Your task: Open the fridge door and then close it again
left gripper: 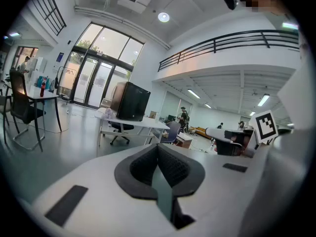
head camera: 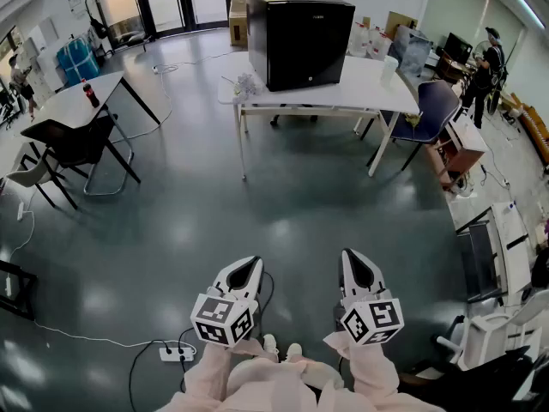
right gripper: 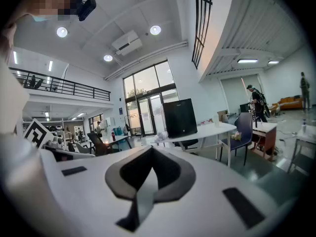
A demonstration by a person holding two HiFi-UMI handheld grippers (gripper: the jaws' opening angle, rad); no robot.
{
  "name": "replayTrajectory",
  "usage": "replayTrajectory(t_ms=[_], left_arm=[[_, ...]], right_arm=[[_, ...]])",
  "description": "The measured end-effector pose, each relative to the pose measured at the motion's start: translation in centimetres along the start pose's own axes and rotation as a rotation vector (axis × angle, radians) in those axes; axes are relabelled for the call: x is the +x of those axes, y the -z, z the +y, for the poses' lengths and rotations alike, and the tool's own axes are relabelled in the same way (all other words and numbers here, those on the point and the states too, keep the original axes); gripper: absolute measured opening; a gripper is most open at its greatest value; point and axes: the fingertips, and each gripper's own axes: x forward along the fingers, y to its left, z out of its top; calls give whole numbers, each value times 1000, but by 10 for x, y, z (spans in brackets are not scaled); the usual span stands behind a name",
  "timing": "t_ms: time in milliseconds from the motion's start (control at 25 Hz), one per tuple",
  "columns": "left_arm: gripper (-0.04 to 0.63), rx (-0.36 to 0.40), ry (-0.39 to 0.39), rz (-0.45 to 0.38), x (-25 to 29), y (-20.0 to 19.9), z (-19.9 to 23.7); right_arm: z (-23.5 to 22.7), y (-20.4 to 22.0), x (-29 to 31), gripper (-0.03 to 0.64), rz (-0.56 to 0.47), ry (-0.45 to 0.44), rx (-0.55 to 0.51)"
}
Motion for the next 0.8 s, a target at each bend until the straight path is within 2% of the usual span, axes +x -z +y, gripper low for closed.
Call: replayTrajectory(t_ms=[200, 360, 800], left_arm=[[11, 26, 12, -9, -22, 7, -45], [11, 19, 3, -19, -26, 12, -63], [11, 38, -47, -81, -2, 1, -72]], right_arm=[[-3, -10, -44, 11, -21, 2, 2], [-11, -9, -62, 11, -30, 6, -5], [-37, -9, -49, 11, -30, -27, -33]])
